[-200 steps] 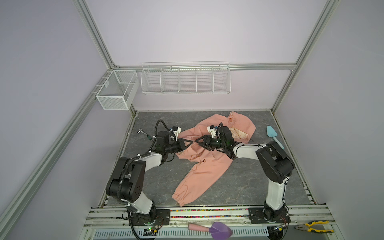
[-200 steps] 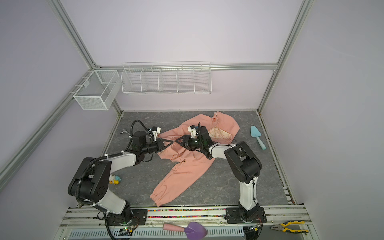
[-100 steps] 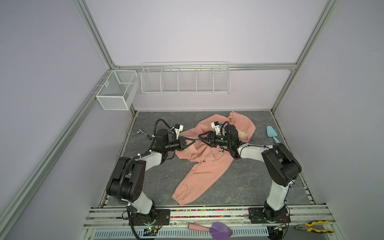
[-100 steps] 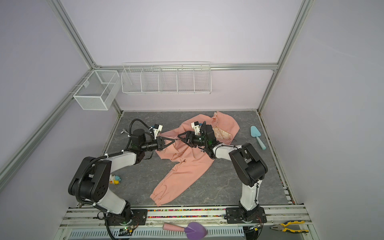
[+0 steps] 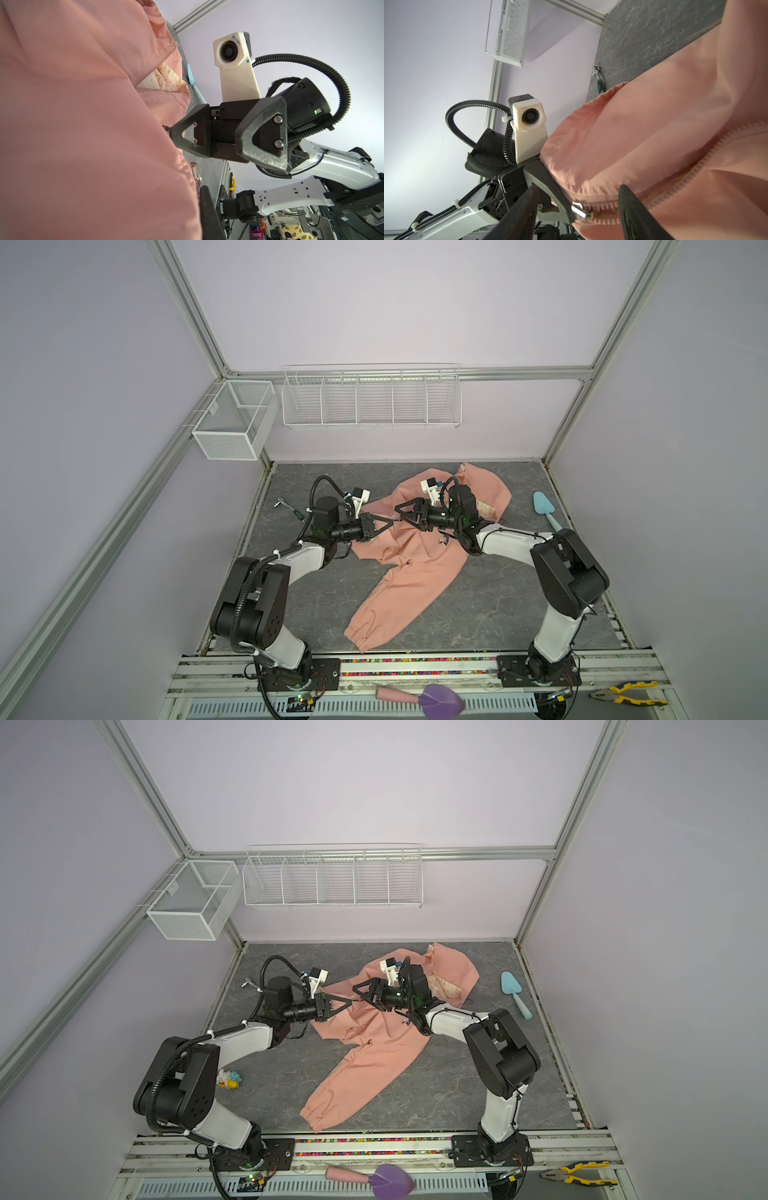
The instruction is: Zip up the jacket
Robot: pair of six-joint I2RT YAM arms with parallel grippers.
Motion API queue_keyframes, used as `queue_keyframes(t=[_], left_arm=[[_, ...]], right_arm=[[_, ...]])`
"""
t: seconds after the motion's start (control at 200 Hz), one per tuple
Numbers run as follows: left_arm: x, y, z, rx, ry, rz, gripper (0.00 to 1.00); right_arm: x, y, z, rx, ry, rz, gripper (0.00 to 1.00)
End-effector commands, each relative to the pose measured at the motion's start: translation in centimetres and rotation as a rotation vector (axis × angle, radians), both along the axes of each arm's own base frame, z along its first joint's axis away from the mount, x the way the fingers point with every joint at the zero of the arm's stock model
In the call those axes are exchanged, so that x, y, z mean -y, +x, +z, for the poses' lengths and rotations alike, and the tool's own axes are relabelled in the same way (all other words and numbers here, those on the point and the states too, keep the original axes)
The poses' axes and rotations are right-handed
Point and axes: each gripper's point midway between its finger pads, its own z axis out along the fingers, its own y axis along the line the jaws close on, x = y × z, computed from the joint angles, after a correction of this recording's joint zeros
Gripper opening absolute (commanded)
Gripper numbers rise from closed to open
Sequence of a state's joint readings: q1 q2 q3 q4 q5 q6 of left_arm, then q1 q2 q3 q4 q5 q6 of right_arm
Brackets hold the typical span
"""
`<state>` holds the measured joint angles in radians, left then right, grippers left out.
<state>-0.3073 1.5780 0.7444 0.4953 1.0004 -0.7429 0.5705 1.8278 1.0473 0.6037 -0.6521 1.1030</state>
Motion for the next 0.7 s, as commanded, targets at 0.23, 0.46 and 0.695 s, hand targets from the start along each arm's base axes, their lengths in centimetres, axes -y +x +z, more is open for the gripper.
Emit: queue_keyframes(t=[0.23, 0.46, 0.695], left_arm=[[0.6, -0.4, 3.4, 0.108, -0.050, -0.045, 0.00], [0.9, -0.4, 3.7, 0.105, -0.067, -0.052, 0.00], [1.2, -0.6, 4.0, 0.109, -0.074, -0.062, 0.00]], right_arm=[[-1.3, -0.6, -1.5, -0.034, 0.013, 0.011, 0.66], [-2.2, -0.5, -0.9, -0.057, 0.119, 0.035, 0.75], [-2.9, -0.2, -0.9, -0.087, 0.194, 0.042, 0.76]])
